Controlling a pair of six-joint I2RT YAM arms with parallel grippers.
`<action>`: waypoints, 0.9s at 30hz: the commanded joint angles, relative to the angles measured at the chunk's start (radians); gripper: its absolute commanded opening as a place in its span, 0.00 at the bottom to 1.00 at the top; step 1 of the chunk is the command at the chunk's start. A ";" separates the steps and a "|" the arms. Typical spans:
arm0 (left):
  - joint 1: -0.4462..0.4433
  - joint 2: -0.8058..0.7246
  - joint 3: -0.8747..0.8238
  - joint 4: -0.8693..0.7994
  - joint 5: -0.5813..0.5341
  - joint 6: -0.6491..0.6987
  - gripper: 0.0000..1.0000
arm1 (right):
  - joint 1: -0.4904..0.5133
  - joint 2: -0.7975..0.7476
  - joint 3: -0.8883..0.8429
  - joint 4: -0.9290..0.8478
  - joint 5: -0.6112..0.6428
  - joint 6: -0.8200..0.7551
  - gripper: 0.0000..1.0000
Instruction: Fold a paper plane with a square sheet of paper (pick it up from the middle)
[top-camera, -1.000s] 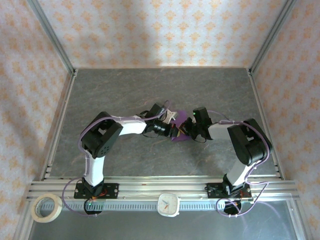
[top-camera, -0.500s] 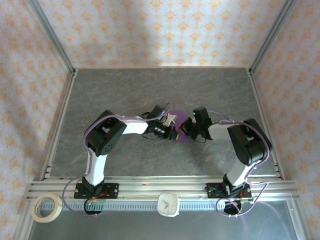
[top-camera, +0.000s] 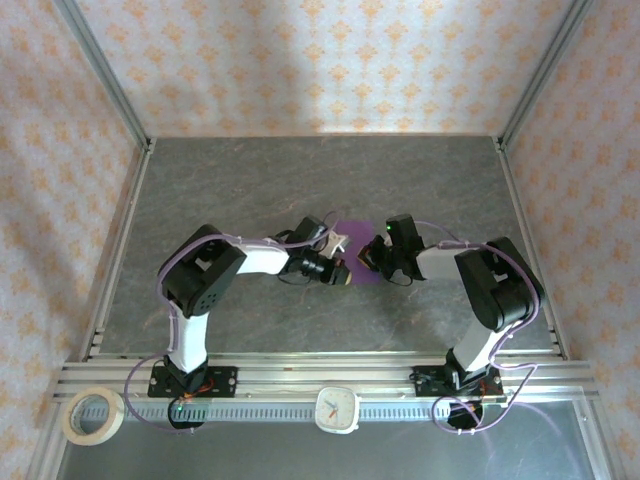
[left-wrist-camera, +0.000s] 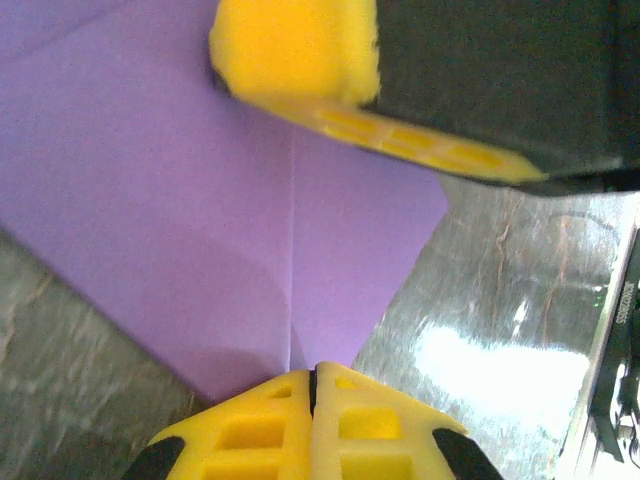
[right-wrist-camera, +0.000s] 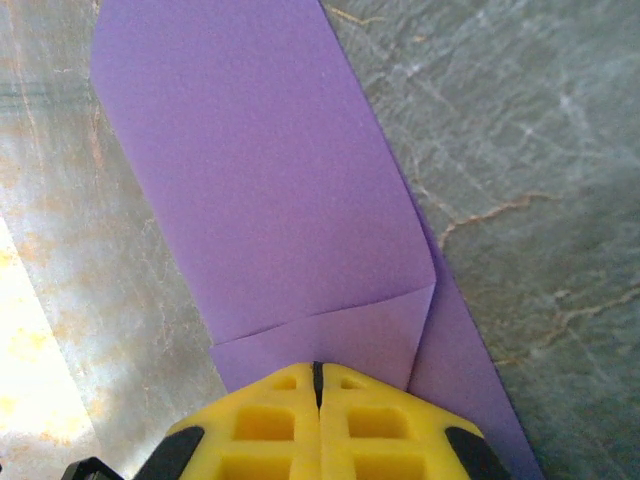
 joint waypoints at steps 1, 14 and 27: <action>-0.001 -0.017 -0.067 -0.156 -0.041 0.032 0.06 | -0.005 0.061 -0.054 -0.141 0.075 -0.018 0.00; -0.001 -0.219 -0.082 -0.102 -0.051 -0.019 0.04 | -0.004 0.057 -0.055 -0.131 0.066 -0.015 0.00; -0.002 0.054 0.118 -0.012 -0.051 -0.071 0.05 | -0.005 0.056 -0.053 -0.104 0.041 -0.003 0.00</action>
